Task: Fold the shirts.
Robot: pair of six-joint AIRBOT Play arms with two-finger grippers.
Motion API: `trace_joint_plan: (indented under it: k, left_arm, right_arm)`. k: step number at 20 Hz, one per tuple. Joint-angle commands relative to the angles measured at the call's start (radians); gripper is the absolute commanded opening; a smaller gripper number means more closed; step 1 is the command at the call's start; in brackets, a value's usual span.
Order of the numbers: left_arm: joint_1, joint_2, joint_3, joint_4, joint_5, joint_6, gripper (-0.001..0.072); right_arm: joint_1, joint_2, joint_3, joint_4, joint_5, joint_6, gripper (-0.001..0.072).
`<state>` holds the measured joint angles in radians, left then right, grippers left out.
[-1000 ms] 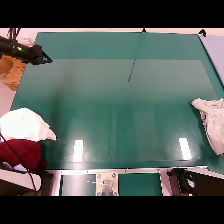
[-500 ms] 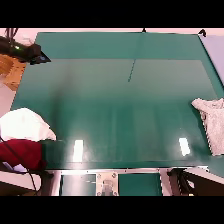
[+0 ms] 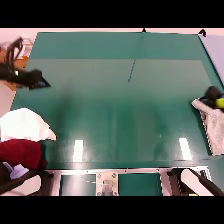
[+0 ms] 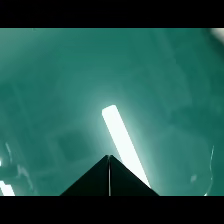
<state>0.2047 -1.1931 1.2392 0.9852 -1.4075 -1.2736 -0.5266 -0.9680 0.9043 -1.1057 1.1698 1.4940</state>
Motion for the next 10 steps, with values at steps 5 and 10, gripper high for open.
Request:
trace_joint_plan:
  k: [5,10]
  left_arm:
    - [0.0,0.232,-0.348,0.014,0.045,0.025,0.0023]
    - [0.0,0.231,-0.348,0.015,0.073,0.026,0.0023]
  right_arm:
    - [0.221,0.12,-0.277,0.011,-0.095,-0.007,0.0009]
    - [0.22,0.12,-0.277,0.01,-0.086,-0.007,0.0009]
